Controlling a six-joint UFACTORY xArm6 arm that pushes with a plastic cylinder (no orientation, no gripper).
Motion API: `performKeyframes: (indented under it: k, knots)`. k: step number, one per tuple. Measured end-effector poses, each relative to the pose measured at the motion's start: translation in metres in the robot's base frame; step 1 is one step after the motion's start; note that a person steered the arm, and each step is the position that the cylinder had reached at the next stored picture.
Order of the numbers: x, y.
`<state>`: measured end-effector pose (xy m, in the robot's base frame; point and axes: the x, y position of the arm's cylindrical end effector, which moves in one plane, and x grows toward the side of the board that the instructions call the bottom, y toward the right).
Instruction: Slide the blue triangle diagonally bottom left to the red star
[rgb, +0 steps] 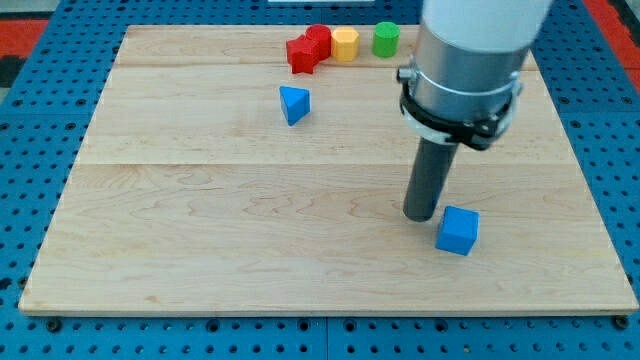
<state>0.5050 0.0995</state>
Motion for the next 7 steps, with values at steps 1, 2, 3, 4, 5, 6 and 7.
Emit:
performKeyframes:
  k: [1,2,3,4,5,6,7]
  knots:
    - [0.012,0.03]
    - [0.02,0.024]
    - [-0.006,-0.039]
    - [-0.094,-0.082]
    - [-0.174,-0.139]
    - [-0.183,-0.16]
    - [-0.176,-0.185]
